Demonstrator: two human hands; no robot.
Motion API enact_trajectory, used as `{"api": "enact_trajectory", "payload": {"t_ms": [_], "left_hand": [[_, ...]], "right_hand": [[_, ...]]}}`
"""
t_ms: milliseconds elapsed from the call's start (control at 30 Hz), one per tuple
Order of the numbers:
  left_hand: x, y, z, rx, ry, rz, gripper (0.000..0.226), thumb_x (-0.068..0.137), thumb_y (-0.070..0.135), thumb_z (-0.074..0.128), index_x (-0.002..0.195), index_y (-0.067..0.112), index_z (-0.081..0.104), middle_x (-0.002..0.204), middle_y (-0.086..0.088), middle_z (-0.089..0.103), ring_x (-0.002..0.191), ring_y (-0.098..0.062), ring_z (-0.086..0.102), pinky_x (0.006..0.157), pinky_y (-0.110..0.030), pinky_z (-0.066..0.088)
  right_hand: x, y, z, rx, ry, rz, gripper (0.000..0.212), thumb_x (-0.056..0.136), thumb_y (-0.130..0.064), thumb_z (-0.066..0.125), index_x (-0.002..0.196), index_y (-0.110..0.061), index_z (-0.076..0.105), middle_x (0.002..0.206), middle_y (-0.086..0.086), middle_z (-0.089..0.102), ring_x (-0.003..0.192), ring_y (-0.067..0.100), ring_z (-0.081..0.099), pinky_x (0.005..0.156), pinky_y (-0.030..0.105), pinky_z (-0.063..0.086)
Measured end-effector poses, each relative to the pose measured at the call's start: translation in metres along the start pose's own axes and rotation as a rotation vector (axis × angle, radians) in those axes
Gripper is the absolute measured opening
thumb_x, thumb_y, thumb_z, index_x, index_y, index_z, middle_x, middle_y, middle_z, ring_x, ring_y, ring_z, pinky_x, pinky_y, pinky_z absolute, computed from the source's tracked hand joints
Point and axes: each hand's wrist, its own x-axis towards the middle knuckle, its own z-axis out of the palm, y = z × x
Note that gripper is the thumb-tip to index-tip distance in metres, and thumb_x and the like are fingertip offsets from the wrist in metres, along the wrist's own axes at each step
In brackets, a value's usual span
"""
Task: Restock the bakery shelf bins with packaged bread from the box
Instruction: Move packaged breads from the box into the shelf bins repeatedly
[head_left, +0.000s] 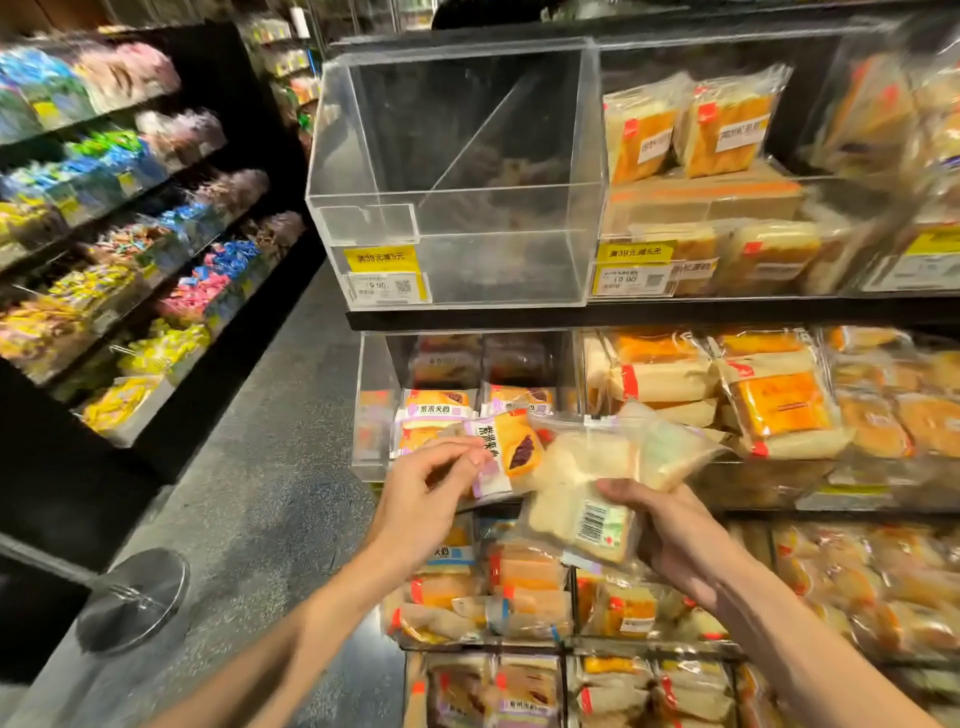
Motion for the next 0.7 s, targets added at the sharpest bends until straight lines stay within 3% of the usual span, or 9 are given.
{"api": "enact_trajectory", "payload": {"t_ms": [67,167,333,433,500,567,633,700], "left_hand": [[0.021,-0.011,-0.006,-0.065,0.02,-0.122,0.021,0.088,0.008,0.071,0.081,0.028,0.076,0.093,0.016,0.075,0.095,0.003,0.066,0.083,-0.012,0.048],[0.058,-0.029,-0.023,-0.054,-0.025,-0.245,0.021,0.087,0.009,0.073,0.078,0.028,0.075,0.092,0.015,0.073,0.093,0.0,0.065,0.078,-0.011,0.046],[0.117,-0.075,-0.027,0.081,-0.137,-0.39,0.022,0.086,0.02,0.071,0.067,0.027,0.076,0.084,0.006,0.075,0.093,-0.021,0.07,0.088,-0.04,0.056],[0.139,-0.08,-0.009,0.065,-0.267,-0.409,0.024,0.077,0.032,0.058,0.065,0.03,0.078,0.086,-0.001,0.077,0.091,-0.033,0.07,0.088,-0.048,0.056],[0.148,-0.081,0.009,0.114,-0.342,-0.409,0.031,0.084,0.021,0.052,0.073,0.029,0.08,0.09,0.002,0.077,0.096,-0.03,0.068,0.089,-0.038,0.054],[0.152,-0.084,0.027,0.268,-0.452,-0.352,0.036,0.085,0.012,0.047,0.094,0.029,0.078,0.105,0.009,0.074,0.109,-0.018,0.063,0.093,-0.028,0.049],[0.154,-0.089,0.043,0.379,-0.675,-0.304,0.044,0.088,0.006,0.044,0.115,0.027,0.072,0.118,0.013,0.064,0.114,-0.013,0.059,0.09,-0.021,0.046],[0.16,-0.091,0.05,0.449,-0.815,-0.26,0.047,0.091,-0.002,0.044,0.126,0.021,0.066,0.127,0.003,0.063,0.118,-0.017,0.058,0.089,-0.021,0.047]], "right_hand": [[0.003,0.003,0.007,-0.013,0.03,-0.019,0.043,0.068,0.003,0.069,0.11,-0.005,0.064,0.099,0.014,0.076,0.083,0.024,0.075,0.061,0.034,0.061],[0.006,0.009,0.017,-0.012,0.13,-0.047,0.035,0.08,0.008,0.066,0.112,-0.005,0.063,0.102,0.015,0.076,0.082,0.024,0.075,0.059,0.034,0.061],[0.009,0.022,0.034,0.085,0.249,-0.11,0.044,0.077,0.007,0.064,0.12,-0.001,0.061,0.1,0.017,0.076,0.08,0.025,0.075,0.056,0.036,0.06],[0.007,0.025,0.042,0.098,0.294,-0.148,0.051,0.07,0.003,0.065,0.121,-0.001,0.06,0.1,0.016,0.076,0.079,0.025,0.075,0.056,0.038,0.061],[0.004,0.024,0.047,0.102,0.266,-0.165,0.053,0.068,-0.001,0.074,0.119,-0.005,0.061,0.111,0.018,0.073,0.089,0.028,0.075,0.063,0.04,0.062],[0.005,0.023,0.045,0.11,0.258,-0.175,0.087,0.04,-0.013,0.099,0.118,-0.006,0.062,0.115,0.019,0.072,0.094,0.029,0.073,0.066,0.04,0.062],[0.007,0.021,0.042,0.096,0.268,-0.182,0.112,0.015,-0.024,0.103,0.118,-0.006,0.063,0.114,0.018,0.072,0.096,0.03,0.073,0.067,0.04,0.062],[0.01,0.016,0.037,0.063,0.273,-0.168,0.112,0.01,-0.029,0.102,0.114,-0.006,0.065,0.11,0.018,0.073,0.092,0.029,0.074,0.067,0.041,0.063]]}}
